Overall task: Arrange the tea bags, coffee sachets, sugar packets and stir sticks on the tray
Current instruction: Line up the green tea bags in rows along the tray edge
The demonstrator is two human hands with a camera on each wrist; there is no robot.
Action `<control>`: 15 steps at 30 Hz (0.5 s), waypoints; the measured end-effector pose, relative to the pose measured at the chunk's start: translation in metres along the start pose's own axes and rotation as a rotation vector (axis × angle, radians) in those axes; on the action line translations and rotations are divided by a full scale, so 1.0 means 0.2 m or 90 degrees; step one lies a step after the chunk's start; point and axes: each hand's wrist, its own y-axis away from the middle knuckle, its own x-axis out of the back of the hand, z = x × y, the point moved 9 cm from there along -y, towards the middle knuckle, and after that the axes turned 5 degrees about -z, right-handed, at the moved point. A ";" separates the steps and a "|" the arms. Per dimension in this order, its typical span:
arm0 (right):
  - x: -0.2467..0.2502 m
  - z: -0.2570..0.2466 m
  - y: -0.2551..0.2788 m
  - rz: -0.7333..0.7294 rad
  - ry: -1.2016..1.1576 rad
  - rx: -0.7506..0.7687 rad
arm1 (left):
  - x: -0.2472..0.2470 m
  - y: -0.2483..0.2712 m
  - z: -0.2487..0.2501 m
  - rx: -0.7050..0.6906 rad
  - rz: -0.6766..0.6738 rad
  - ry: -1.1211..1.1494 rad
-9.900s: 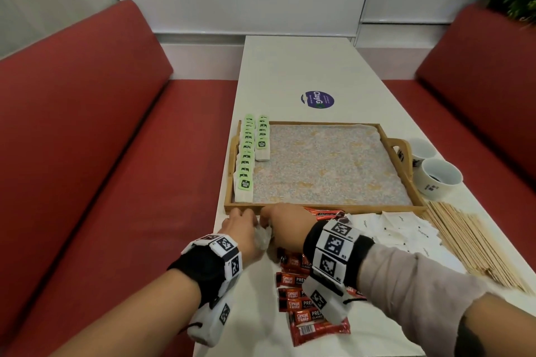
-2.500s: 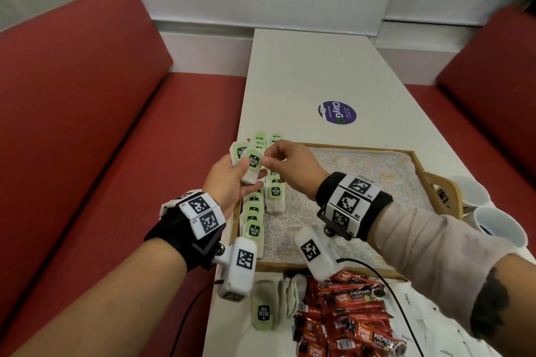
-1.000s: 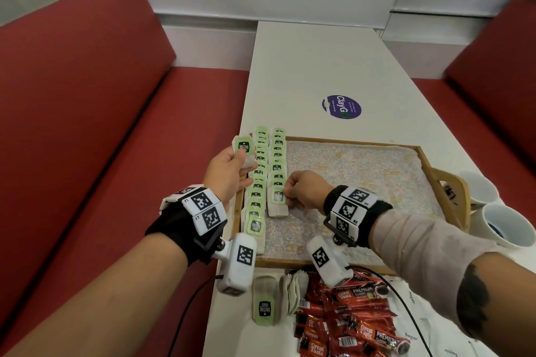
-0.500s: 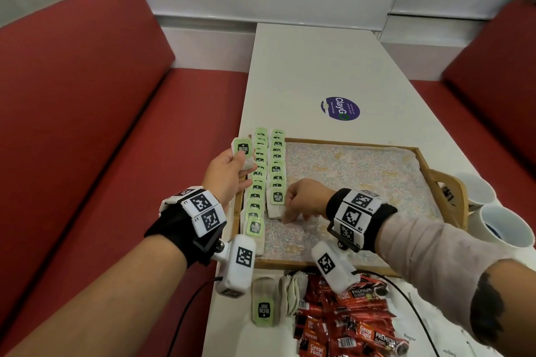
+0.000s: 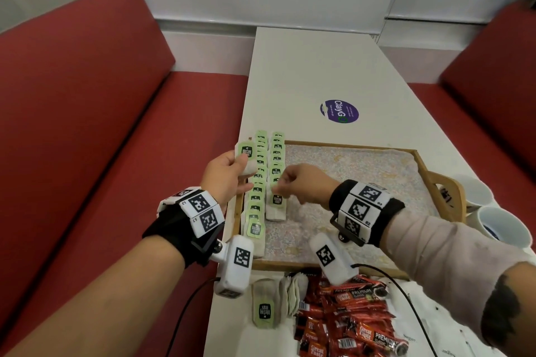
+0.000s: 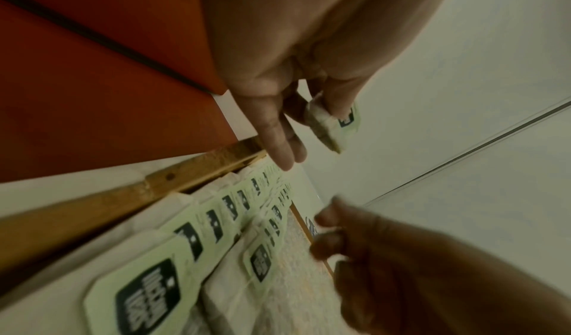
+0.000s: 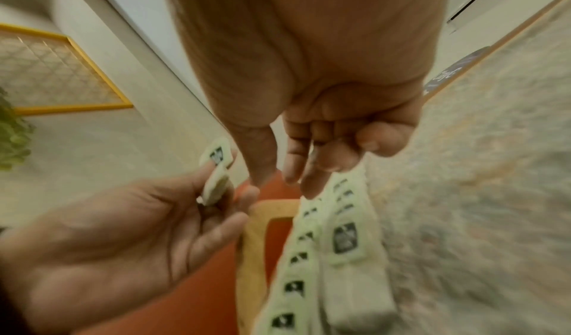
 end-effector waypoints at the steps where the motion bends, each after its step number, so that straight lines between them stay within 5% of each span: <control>1: 0.03 -0.05 0.01 0.026 -0.042 0.029 | -0.01 0.00 0.01 -0.005 -0.010 -0.011; 6: 0.12 -0.23 0.04 0.088 -0.122 0.121 | -0.03 0.02 0.02 -0.020 -0.035 -0.019; 15: 0.10 -0.24 0.03 0.086 -0.143 0.124 | -0.02 -0.01 0.00 -0.028 -0.050 -0.093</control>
